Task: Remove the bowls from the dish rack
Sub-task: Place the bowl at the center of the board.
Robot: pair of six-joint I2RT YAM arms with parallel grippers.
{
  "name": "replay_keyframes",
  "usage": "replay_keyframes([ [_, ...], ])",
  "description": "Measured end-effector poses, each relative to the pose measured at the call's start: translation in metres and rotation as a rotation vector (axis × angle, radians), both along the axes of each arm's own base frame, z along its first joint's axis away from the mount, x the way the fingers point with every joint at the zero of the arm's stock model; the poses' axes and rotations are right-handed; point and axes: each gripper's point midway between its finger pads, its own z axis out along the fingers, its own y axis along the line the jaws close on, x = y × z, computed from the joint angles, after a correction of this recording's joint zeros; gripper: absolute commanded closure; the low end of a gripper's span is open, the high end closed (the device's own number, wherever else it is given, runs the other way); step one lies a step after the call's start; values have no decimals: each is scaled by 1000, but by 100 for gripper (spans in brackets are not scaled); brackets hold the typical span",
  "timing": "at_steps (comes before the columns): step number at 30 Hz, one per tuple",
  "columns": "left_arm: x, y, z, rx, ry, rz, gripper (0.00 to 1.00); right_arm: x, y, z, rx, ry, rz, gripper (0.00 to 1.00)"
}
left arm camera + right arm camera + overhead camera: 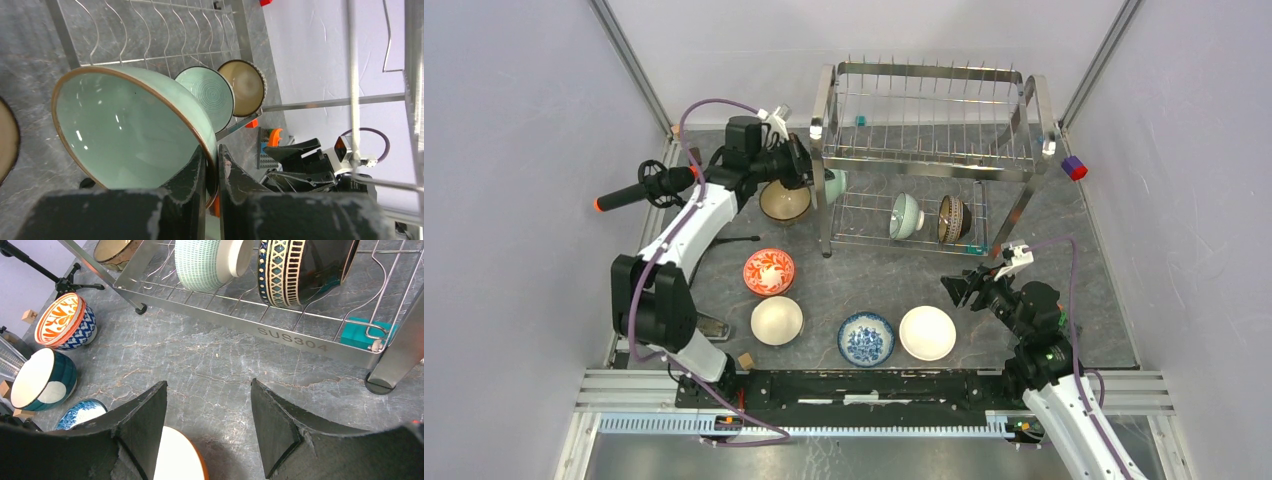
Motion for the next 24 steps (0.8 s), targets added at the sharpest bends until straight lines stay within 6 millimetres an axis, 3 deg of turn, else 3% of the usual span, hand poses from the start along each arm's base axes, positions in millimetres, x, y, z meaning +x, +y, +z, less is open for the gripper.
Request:
replay_keyframes([
  [7, 4, 16, 44, 48, -128, 68, 98, 0, -1, 0, -1, -1, -5, 33],
  [14, -7, 39, 78, 145, -216, 150, 98, 2, -3, 4, 1, -10, -23, 33],
  [24, -61, 95, 121, 312, -335, 330, 98, 3, -3, 12, 8, -23, -25, 33],
])
